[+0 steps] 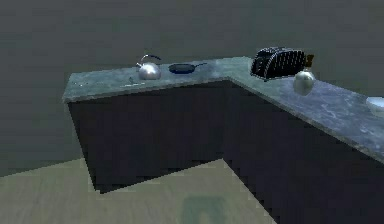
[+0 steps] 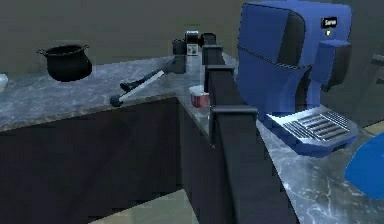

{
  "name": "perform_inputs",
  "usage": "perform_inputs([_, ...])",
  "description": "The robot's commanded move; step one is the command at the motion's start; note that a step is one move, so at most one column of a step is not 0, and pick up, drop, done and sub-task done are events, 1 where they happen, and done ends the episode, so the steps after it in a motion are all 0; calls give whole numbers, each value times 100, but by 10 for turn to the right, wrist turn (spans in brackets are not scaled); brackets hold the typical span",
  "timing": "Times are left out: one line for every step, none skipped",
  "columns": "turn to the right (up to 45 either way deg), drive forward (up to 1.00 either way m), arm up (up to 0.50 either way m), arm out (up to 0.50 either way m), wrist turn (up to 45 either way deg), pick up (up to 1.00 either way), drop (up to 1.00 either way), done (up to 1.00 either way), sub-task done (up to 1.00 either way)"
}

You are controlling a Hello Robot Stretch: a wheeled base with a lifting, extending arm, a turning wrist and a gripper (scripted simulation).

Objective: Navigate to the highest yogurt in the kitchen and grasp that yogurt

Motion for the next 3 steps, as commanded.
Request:
perform_inputs([0,0,0,0,450,0,0,0,0])
perform_inputs([0,0,0,0,450,0,0,0,0])
perform_inputs([0,0,0,0,180,0,0,0,0])
